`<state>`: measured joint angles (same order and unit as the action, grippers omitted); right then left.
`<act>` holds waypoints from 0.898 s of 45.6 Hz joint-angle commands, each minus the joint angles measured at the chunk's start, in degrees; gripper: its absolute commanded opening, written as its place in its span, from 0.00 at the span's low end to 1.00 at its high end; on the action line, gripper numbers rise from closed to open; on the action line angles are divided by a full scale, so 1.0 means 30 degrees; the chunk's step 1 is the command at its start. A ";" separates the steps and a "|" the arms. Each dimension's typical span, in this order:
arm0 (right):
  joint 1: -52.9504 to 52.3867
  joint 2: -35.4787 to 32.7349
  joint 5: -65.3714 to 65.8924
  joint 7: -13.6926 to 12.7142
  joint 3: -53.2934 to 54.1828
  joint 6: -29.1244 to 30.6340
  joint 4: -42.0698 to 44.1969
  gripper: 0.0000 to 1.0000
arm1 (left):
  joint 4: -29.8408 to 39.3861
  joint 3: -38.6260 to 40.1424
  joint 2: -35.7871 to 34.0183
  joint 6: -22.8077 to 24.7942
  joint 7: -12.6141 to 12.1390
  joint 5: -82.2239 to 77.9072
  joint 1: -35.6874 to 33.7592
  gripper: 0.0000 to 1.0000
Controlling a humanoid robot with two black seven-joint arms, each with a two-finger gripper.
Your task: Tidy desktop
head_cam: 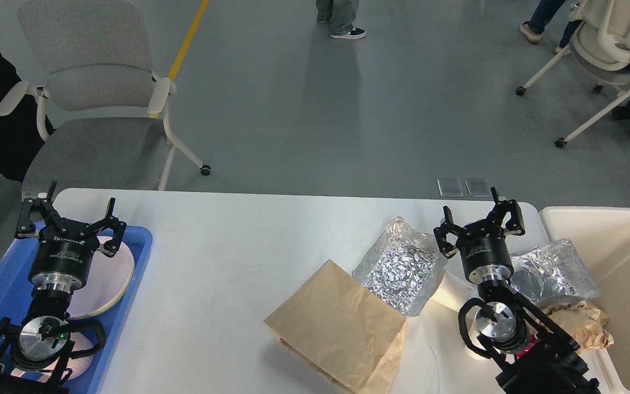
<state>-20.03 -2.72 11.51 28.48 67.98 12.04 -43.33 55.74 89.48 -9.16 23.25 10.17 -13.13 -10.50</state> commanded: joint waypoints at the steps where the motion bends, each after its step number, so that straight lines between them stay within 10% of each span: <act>1: 0.0026 0.0000 0.0001 0.0000 -0.0013 0.0000 0.0000 1.00 | -0.0007 -0.0062 0.0153 0.0044 0.0068 0.0041 0.0013 0.96; 32: -0.0003 0.0000 0.0001 0.0000 0.0016 0.0000 0.0029 1.00 | -0.0798 -0.1380 0.1266 0.0629 0.0243 0.0011 -0.0368 0.96; 41: -0.0003 0.0000 0.0001 0.0000 0.0016 0.0000 0.0000 1.00 | -0.0827 -0.1410 0.1442 0.1040 0.1825 0.0070 -0.0310 0.96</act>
<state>-20.05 -2.75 11.51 28.48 67.97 12.04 -43.24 53.33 85.54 -5.05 25.99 13.23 -12.95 -11.57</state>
